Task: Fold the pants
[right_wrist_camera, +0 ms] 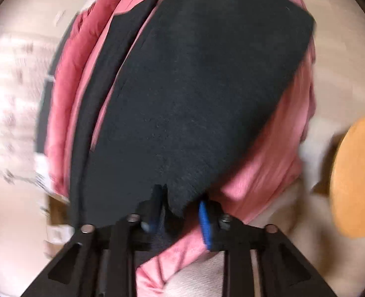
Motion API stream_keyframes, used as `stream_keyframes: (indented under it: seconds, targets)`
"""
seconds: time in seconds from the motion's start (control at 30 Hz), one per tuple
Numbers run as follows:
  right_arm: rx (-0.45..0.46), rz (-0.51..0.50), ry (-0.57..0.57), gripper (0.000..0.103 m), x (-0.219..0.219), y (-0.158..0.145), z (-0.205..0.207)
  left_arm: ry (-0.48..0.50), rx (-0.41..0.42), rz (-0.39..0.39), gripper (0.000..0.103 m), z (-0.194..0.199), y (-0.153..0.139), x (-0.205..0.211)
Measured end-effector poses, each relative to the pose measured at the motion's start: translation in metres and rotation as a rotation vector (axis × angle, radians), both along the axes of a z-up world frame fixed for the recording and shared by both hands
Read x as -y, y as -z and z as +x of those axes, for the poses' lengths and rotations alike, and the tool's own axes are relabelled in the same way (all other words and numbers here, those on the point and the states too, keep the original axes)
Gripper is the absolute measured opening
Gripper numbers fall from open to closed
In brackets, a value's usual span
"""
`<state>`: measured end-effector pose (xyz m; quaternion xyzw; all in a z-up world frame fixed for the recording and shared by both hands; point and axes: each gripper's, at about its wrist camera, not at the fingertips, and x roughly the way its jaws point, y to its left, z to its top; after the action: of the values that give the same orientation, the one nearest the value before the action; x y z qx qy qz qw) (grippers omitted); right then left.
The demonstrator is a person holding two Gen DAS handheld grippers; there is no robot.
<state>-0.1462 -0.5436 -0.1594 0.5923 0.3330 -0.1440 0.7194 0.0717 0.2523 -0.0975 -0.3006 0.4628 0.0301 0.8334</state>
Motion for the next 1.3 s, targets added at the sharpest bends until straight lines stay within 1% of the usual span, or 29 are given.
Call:
stream_keyframes:
  seconds: [0.03,0.1,0.17,0.2,0.27,0.3,0.33,0.4,0.47,0.53,0.6,0.63,0.67,0.7,0.73,0.8,0.93,1.0,1.03,1.1,1.13,1.17,1.23,1.27,1.3]
  targets:
    - [0.004,0.001,0.019,0.04,0.004,-0.001,-0.009,-0.019,0.01,0.035,0.066,-0.004,-0.006,-0.006]
    - [-0.02,-0.02,0.049,0.04,0.013,-0.002,-0.025,-0.039,0.035,0.093,0.068,-0.01,-0.016,-0.013]
    - [-0.067,-0.066,0.094,0.04,0.024,-0.006,-0.046,-0.038,0.058,0.149,0.068,-0.015,-0.026,-0.01]
    - [-0.094,-0.105,0.127,0.04,0.032,-0.01,-0.058,-0.028,0.066,0.166,0.069,-0.013,-0.028,-0.008]
    - [-0.131,-0.171,0.173,0.04,0.041,-0.02,-0.072,0.013,0.087,0.205,0.074,-0.009,-0.034,0.008]
    - [-0.131,-0.202,0.197,0.041,0.048,-0.026,-0.078,0.037,0.093,0.219,0.078,-0.005,-0.036,0.015]
    - [-0.119,-0.22,0.21,0.041,0.052,-0.032,-0.08,0.061,0.1,0.227,0.078,0.001,-0.034,0.02]
    - [-0.099,-0.235,0.203,0.041,0.048,-0.042,-0.062,0.122,0.118,0.242,0.078,0.01,-0.038,0.039]
    - [-0.112,-0.267,0.158,0.042,0.043,-0.047,-0.036,0.175,0.121,0.268,0.079,0.023,-0.043,0.06]
    - [-0.109,-0.304,0.088,0.041,0.037,-0.058,-0.007,0.211,0.113,0.287,0.085,0.041,-0.045,0.078]
    - [-0.107,-0.329,0.015,0.042,0.027,-0.064,0.028,0.227,0.114,0.285,0.087,0.053,-0.048,0.088]
    - [-0.109,-0.34,-0.031,0.042,0.022,-0.068,0.05,0.23,0.112,0.282,0.091,0.06,-0.05,0.092]
    - [-0.109,-0.345,-0.058,0.042,0.02,-0.069,0.063,0.231,0.108,0.278,0.094,0.068,-0.052,0.094]
    - [-0.111,-0.348,-0.091,0.042,0.017,-0.068,0.078,0.229,0.106,0.272,0.097,0.076,-0.054,0.095]
    - [-0.125,-0.357,-0.138,0.042,0.012,-0.07,0.098,0.221,0.103,0.262,0.098,0.085,-0.056,0.093]
    - [-0.137,-0.382,-0.203,0.042,0.004,-0.074,0.128,0.202,0.092,0.247,0.098,0.1,-0.06,0.092]
    - [-0.156,-0.467,-0.317,0.042,-0.016,-0.09,0.191,0.145,0.046,0.201,0.098,0.137,-0.063,0.074]
    - [-0.171,-0.505,-0.357,0.042,-0.023,-0.096,0.215,0.111,0.023,0.189,0.099,0.157,-0.06,0.063]
    - [-0.196,-0.532,-0.372,0.042,-0.027,-0.1,0.231,0.091,0.014,0.19,0.099,0.168,-0.059,0.059]
    - [-0.249,-0.565,-0.367,0.042,-0.03,-0.102,0.251,0.063,0.005,0.203,0.099,0.185,-0.054,0.053]
    - [-0.254,-0.581,-0.375,0.042,-0.03,-0.103,0.265,0.053,-0.001,0.206,0.099,0.195,-0.051,0.05]
    - [-0.251,-0.6,-0.391,0.042,-0.031,-0.103,0.275,0.049,-0.008,0.207,0.099,0.202,-0.048,0.049]
    - [-0.264,-0.674,-0.428,0.043,-0.037,-0.11,0.3,0.064,-0.027,0.203,0.099,0.222,-0.042,0.049]
    - [-0.269,-0.719,-0.446,0.044,-0.038,-0.115,0.314,0.071,-0.034,0.194,0.099,0.229,-0.04,0.05]
    - [-0.262,-0.752,-0.458,0.047,-0.039,-0.121,0.33,0.08,-0.04,0.176,0.099,0.238,-0.037,0.05]
